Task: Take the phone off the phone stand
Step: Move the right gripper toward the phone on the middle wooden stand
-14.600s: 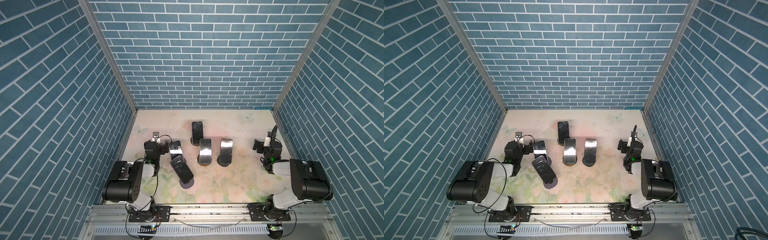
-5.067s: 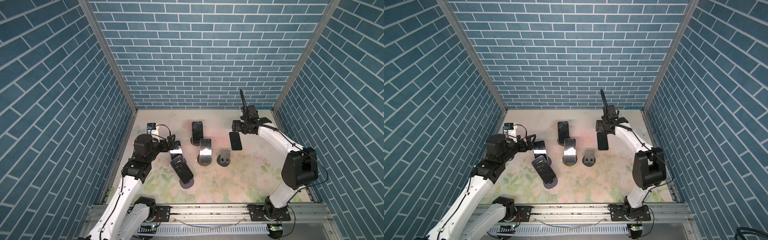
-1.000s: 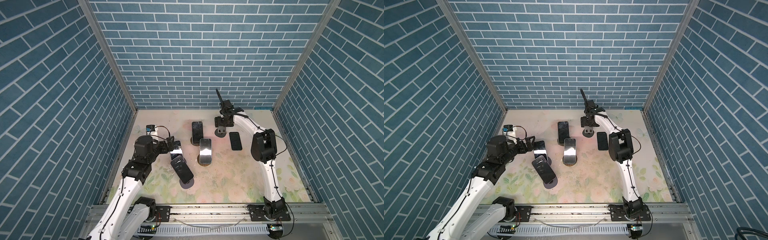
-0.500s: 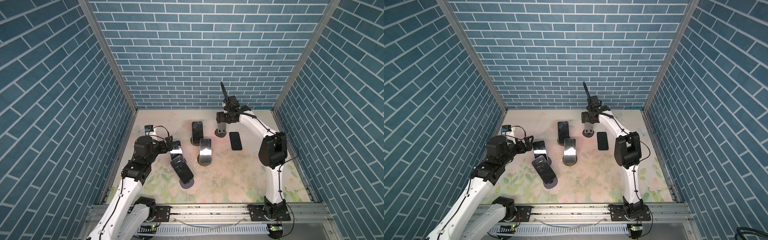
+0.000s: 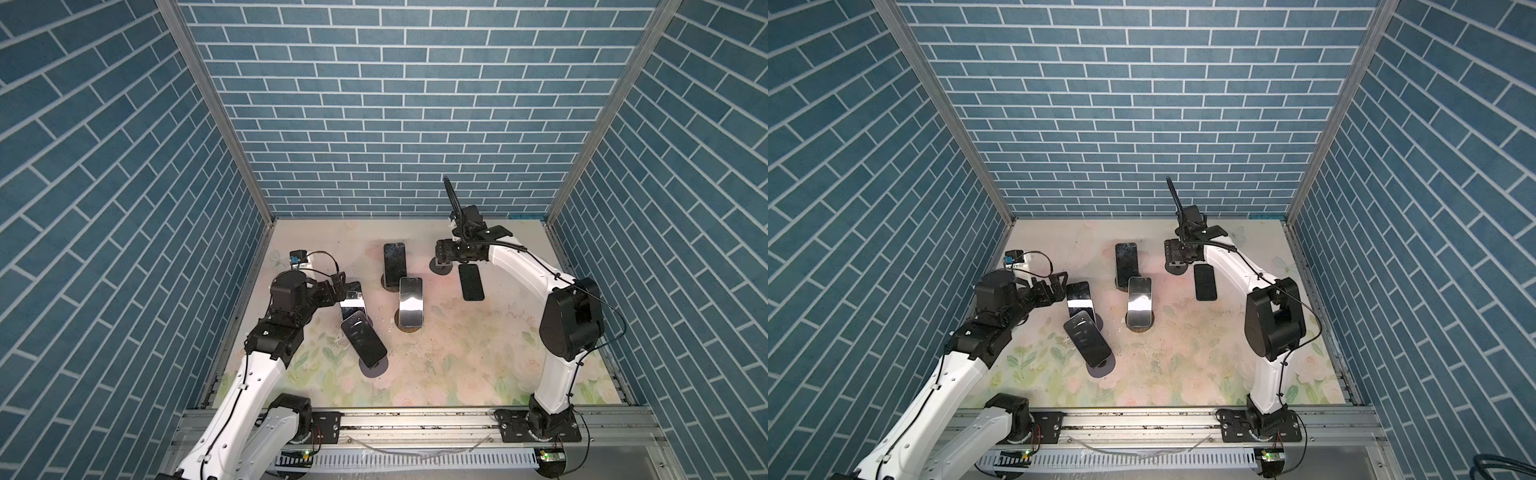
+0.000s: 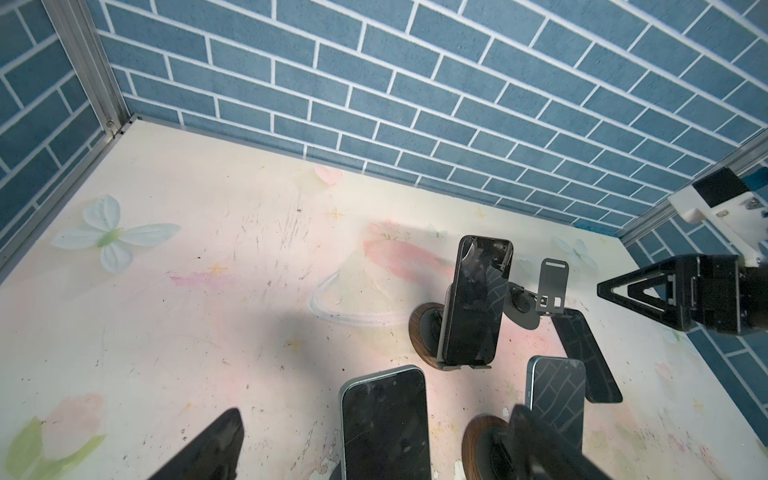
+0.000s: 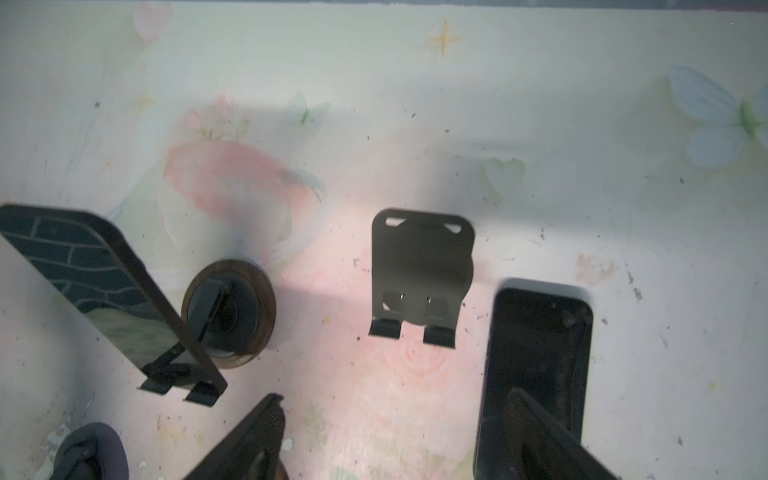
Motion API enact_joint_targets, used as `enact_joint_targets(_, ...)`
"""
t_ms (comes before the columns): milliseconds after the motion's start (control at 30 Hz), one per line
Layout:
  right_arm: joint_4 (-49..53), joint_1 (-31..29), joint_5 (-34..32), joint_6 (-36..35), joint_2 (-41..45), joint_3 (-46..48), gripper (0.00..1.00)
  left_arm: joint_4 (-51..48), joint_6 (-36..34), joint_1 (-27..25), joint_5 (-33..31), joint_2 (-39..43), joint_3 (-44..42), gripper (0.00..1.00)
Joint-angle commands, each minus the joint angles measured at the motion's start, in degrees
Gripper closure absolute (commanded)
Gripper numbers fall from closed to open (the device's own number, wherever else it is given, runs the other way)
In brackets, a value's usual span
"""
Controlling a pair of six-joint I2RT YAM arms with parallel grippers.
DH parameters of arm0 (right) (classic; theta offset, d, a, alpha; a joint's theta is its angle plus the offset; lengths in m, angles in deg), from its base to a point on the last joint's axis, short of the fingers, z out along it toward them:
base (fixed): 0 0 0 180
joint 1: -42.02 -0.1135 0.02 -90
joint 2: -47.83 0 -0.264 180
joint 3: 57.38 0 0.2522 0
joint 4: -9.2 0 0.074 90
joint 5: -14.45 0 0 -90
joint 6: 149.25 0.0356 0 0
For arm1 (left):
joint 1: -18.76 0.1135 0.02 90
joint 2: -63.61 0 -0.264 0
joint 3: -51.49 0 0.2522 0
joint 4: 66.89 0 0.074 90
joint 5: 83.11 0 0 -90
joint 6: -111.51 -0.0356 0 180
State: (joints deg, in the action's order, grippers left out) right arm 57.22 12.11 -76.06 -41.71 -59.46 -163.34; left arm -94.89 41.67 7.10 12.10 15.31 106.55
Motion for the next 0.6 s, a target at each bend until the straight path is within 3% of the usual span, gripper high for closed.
enact_joint_targets(0,-0.59,-2.86,-2.67,-0.01,3.92,2.79,0.15,-1.84,-0.35,-0.2,3.58,-0.93,2.45,0.0)
enact_joint_targets(167,-1.91,-6.23,-4.45,1.71,6.47,4.88,0.14,-1.38,-0.18,-0.47,7.91,-1.71,3.64,0.0)
enact_joint_targets(567,-2.48,-11.32,-5.09,6.03,7.53,6.44,0.05,-3.77,0.65,-3.28,7.18,-1.16,5.13,0.0)
